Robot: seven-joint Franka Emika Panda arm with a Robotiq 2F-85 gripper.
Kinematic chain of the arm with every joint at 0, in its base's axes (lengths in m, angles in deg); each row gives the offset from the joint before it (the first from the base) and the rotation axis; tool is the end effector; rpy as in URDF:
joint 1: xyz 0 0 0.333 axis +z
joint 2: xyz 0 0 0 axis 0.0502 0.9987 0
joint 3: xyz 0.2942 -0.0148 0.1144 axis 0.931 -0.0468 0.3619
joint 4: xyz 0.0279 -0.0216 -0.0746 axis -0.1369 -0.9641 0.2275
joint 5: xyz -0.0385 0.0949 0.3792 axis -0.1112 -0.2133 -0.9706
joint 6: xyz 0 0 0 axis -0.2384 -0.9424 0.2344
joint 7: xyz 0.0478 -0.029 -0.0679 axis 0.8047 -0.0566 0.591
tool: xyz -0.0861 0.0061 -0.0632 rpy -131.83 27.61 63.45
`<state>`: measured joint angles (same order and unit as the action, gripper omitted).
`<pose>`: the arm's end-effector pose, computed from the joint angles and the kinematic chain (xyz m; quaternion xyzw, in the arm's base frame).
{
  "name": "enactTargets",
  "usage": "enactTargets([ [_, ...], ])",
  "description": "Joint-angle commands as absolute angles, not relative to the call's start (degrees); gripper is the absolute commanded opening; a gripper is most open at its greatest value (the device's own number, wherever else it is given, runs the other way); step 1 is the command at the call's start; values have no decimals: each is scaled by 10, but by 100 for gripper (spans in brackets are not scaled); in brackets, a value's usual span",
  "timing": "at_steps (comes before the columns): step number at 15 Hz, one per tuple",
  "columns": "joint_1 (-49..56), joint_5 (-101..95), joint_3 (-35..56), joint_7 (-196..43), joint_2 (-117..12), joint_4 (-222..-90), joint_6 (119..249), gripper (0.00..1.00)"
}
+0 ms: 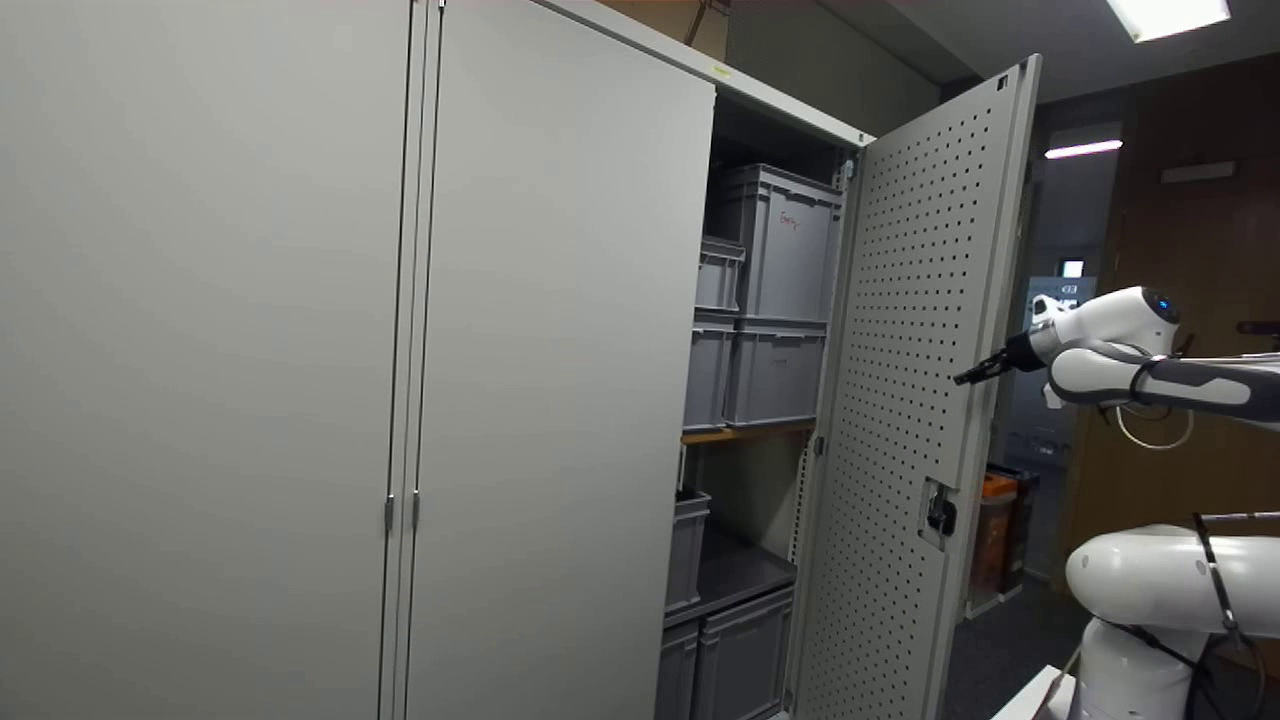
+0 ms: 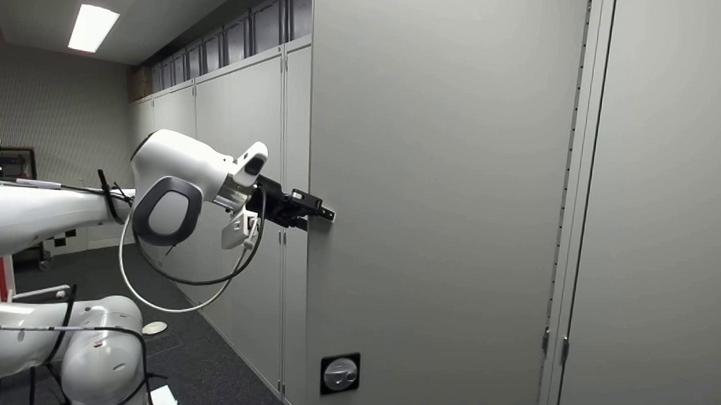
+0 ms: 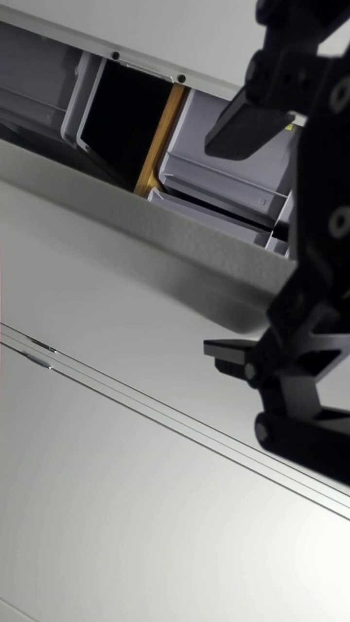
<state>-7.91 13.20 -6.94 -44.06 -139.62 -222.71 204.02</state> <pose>0.2090 -0.1662 0.6245 0.8404 0.0676 0.4972 0.2051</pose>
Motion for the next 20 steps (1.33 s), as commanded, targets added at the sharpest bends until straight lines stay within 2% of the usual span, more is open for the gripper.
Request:
enactTargets([
  [1,-63,127,-57,-438,-1406,-2227,2031,100],
  [20,-57,132,-12,-449,-1404,-2227,2038,100],
])
